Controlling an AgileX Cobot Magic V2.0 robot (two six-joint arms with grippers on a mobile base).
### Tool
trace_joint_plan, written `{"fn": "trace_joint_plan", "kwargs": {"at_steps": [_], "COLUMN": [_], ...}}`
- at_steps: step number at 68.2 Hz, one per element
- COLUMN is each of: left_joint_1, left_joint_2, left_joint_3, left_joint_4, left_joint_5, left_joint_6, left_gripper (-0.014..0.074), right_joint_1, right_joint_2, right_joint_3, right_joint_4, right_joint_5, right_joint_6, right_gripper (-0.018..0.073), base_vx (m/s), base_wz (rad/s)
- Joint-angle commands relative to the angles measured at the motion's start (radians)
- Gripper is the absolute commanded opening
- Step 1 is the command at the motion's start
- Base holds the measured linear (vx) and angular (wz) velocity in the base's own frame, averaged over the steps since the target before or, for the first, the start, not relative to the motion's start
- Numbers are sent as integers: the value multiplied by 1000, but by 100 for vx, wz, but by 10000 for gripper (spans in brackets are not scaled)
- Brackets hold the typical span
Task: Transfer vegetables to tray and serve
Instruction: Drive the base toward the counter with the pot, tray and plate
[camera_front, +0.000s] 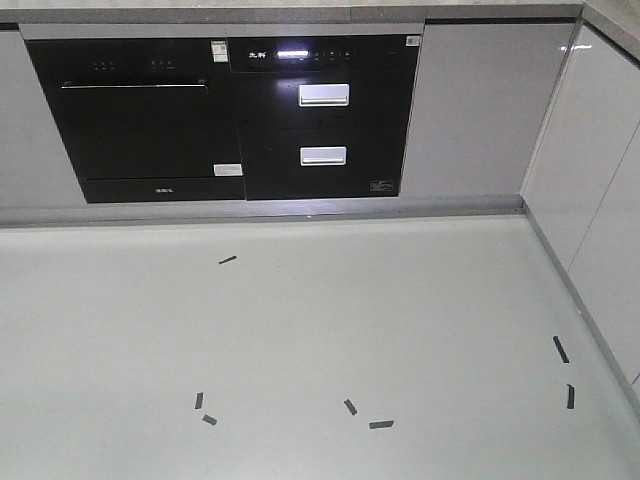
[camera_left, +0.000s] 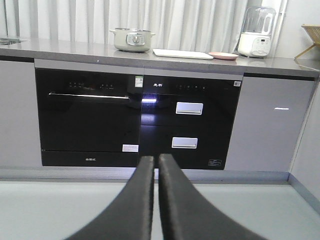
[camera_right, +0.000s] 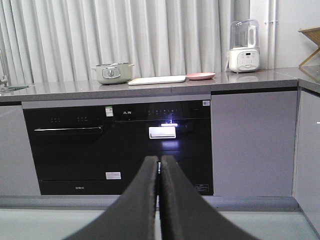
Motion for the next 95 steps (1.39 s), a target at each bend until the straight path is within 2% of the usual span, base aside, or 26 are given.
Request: {"fn": "trace_joint_plan", "kwargs": {"at_steps": [1,95], "left_joint_1": [0,0], "left_joint_2": [-15,-15], "left_joint_3": [22,22], "left_joint_4": [-6,-6], "left_joint_5": [-70,-70], "left_joint_6": [-10,-10], "left_gripper": [-6,-6], "right_joint_1": [-6,-6], "right_joint_2": [-6,-6], "right_joint_3": [15,15], "right_joint_4": [-9,-9], "right_joint_5": [-78,-78], "right_joint_6": [1,1], "right_gripper": [-3,-3], "base_vx": [0,1], "base_wz": [0,0]}}
